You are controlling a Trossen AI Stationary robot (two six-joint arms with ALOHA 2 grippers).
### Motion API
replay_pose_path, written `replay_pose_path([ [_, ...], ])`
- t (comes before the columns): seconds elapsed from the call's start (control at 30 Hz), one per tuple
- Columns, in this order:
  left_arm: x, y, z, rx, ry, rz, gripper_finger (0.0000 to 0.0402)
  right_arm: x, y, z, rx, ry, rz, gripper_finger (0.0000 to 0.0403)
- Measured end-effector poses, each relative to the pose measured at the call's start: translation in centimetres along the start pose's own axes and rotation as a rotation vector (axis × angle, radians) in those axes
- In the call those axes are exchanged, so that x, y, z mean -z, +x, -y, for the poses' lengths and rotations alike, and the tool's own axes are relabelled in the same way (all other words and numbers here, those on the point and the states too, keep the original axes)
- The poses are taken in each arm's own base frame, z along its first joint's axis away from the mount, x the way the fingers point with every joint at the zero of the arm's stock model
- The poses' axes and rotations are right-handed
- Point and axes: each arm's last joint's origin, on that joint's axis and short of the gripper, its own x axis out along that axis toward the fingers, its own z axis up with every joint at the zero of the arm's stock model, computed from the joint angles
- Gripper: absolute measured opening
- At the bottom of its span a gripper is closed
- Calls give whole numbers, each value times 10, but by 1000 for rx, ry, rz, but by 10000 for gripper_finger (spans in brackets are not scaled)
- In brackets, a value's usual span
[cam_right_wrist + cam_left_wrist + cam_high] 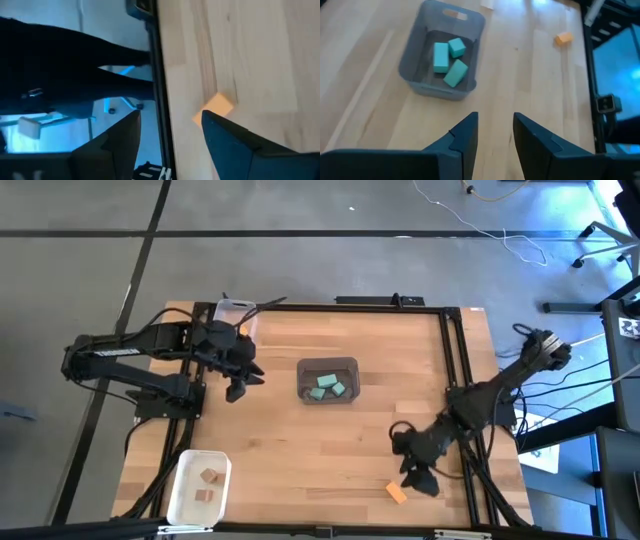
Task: Sort & place blocks by color
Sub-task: Put the yellow block into the transparent bin
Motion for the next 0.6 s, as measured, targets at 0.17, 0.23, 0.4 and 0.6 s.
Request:
replay_pose_path([
  [0.17,1,0,5,74,86,-18,115,16,33,-4,101,77,-49,211],
  [0.23,2,0,7,94,103,-23,115,20,46,-3,133,116,-60,211],
  [0.4,3,0,9,107,113,-27,115,27,80,-1,188,175,-67,211],
  [0.6,3,1,9,107,123,-27,115,30,112,3,326,196,-128,211],
])
